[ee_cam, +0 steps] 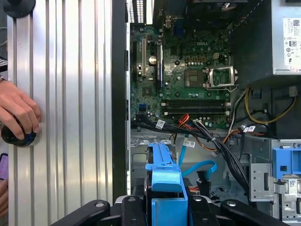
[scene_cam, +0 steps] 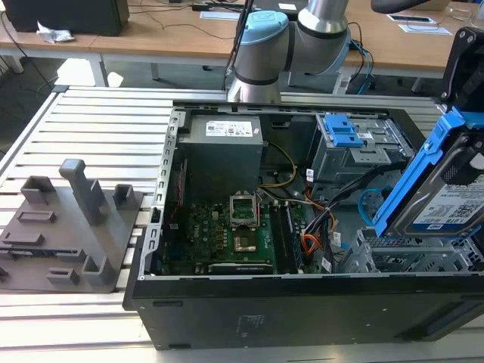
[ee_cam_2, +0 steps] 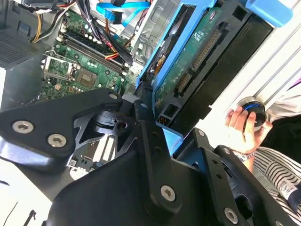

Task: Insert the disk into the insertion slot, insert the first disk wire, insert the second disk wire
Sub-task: 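Insert the disk into the insertion slot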

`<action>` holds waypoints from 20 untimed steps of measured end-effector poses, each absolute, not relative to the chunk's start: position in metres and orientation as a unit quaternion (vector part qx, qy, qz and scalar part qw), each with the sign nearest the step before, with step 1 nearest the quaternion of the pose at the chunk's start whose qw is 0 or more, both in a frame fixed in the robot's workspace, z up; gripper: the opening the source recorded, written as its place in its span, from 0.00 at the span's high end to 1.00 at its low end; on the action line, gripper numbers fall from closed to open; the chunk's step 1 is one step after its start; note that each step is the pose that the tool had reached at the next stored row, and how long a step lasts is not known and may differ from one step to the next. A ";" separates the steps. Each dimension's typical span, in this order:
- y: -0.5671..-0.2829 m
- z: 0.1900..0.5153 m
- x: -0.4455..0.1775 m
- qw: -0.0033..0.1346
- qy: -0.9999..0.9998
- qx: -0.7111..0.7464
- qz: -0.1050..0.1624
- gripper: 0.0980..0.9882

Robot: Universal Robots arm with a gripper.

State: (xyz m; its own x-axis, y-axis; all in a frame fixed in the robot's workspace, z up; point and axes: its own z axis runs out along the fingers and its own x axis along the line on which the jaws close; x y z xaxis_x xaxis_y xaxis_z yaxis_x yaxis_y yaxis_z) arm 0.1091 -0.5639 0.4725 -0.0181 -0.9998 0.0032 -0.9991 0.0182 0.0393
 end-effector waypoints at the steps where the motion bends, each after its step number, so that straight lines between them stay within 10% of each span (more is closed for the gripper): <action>1: -0.564 0.472 0.109 0.015 -0.713 0.701 -0.013 0.70; 20: -0.564 0.459 0.109 0.015 -0.713 0.701 -0.013 0.70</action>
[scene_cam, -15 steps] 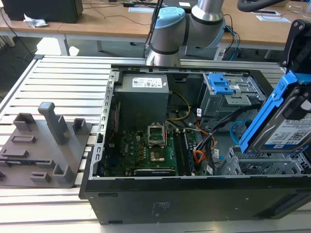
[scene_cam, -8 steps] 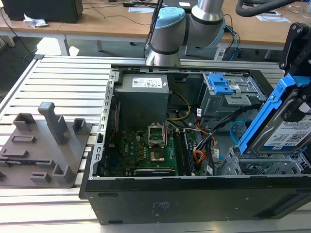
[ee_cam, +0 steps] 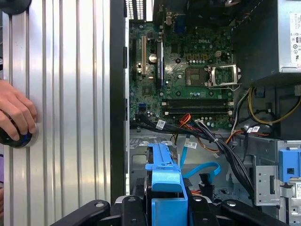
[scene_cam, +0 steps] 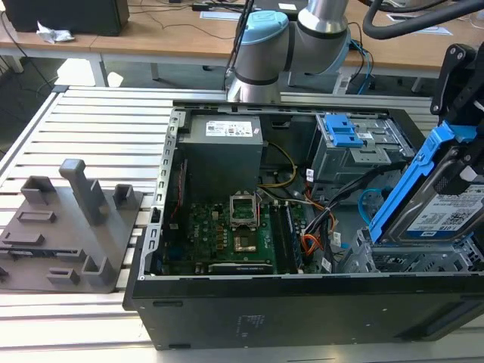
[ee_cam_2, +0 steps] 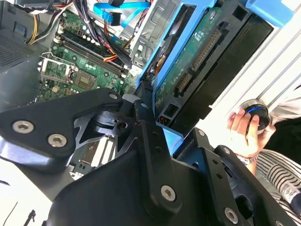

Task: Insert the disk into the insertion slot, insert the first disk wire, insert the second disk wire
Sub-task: 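Insert the disk into the insertion slot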

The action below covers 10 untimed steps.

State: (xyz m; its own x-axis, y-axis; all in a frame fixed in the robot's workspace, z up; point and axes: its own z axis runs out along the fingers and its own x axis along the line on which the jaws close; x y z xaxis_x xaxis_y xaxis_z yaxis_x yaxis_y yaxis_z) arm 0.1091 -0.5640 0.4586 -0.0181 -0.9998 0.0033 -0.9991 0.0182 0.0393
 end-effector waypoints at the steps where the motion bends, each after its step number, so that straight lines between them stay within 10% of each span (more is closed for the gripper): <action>1: -0.564 0.458 0.110 0.015 -0.713 0.701 -0.013 0.70; 10: -0.556 0.451 0.115 0.015 -0.713 0.701 -0.013 0.70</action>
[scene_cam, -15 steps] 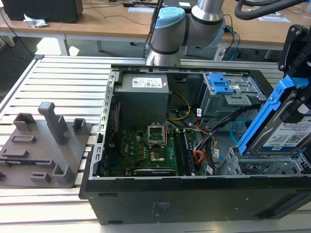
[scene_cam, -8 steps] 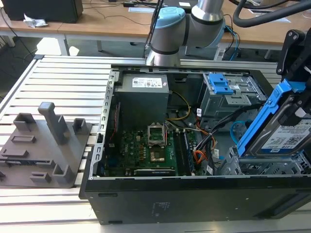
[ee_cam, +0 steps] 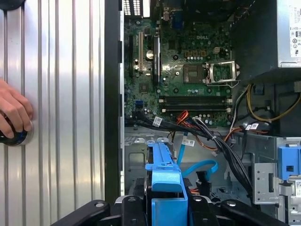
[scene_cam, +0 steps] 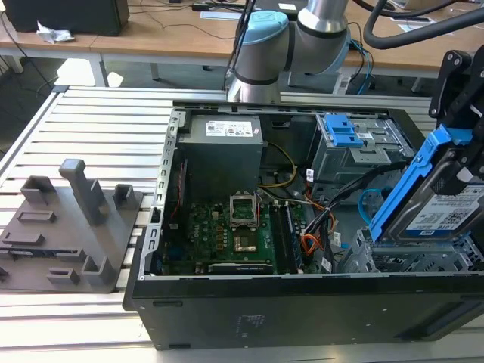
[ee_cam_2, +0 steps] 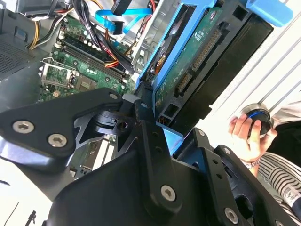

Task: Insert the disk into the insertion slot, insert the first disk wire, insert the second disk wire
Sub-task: 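Insert the disk into the insertion slot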

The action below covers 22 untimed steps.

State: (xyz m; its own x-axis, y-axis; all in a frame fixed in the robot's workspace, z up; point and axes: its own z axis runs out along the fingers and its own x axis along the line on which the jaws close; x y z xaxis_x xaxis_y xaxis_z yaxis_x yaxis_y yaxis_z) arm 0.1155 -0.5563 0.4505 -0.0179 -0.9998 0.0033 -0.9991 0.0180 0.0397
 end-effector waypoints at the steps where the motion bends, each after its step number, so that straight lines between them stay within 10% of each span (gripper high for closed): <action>1: -0.555 0.449 0.116 0.015 -0.713 0.701 -0.013 0.70; 22: -0.551 0.424 0.119 0.015 -0.713 0.701 -0.013 0.70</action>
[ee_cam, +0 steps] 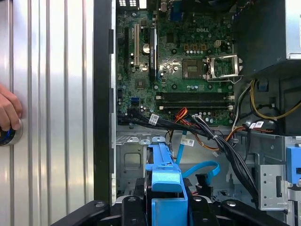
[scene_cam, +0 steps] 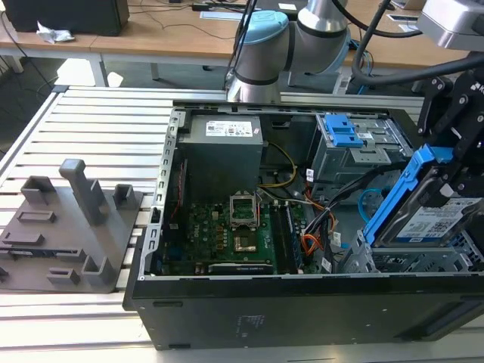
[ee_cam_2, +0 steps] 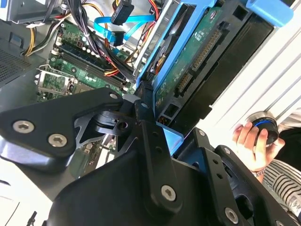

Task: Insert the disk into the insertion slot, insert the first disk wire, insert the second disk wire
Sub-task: 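Insert the disk into the insertion slot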

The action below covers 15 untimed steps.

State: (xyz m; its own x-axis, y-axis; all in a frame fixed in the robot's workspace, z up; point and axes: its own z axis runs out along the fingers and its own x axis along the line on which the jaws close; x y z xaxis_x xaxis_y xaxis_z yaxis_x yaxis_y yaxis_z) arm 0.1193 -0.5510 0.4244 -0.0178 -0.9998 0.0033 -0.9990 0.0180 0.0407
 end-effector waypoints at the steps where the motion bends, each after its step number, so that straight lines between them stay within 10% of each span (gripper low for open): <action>1: -0.551 0.424 0.119 0.016 -0.713 0.701 -0.013 0.70; 15: -0.551 0.412 0.119 0.016 -0.713 0.701 -0.013 0.70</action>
State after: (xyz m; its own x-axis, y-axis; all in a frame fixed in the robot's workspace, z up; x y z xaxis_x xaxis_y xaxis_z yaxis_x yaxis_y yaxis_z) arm 0.1193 -0.5510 0.4117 -0.0178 -0.9998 0.0033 -0.9990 0.0180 0.0408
